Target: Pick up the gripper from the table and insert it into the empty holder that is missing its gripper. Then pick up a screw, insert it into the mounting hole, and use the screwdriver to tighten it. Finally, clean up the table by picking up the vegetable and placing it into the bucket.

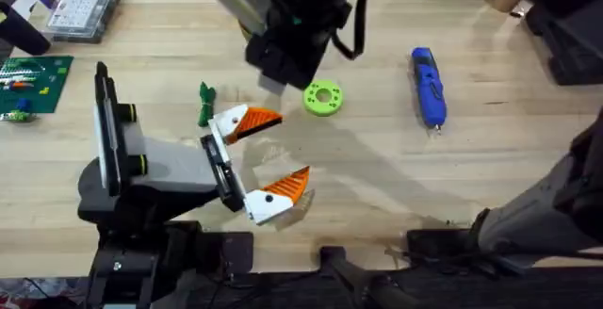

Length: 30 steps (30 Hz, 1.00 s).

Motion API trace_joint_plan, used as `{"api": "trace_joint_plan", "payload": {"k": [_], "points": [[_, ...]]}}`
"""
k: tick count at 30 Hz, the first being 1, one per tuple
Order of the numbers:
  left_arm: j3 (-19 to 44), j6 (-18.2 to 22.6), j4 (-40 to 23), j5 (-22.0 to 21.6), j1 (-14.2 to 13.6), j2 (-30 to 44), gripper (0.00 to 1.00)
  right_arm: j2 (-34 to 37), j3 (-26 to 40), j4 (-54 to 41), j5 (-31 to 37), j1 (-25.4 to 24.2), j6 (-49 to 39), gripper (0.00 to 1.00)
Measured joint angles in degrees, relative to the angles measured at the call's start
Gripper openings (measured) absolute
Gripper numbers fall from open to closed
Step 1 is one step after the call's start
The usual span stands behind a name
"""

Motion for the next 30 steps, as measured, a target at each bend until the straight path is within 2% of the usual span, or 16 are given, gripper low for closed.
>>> {"api": "trace_joint_plan", "payload": {"k": [13,18,24,30], "points": [[0.0,0.0,0.0,0.0,0.0,0.0,0.990,0.0,0.0,2.0,0.0,5.4,-4.3,0.007],[0.0,0.0,0.0,0.0,0.0,0.0,0.990,0.0,0.8,2.2,0.0,5.6,-5.2,0.007],[0.0,0.0,0.0,0.0,0.0,0.0,0.990,0.0,5.2,2.1,0.0,5.6,-6.2,0.007],[0.0,0.0,0.0,0.0,0.0,0.0,0.990,0.0,5.7,1.9,0.0,5.8,-7.1,0.007]]}}
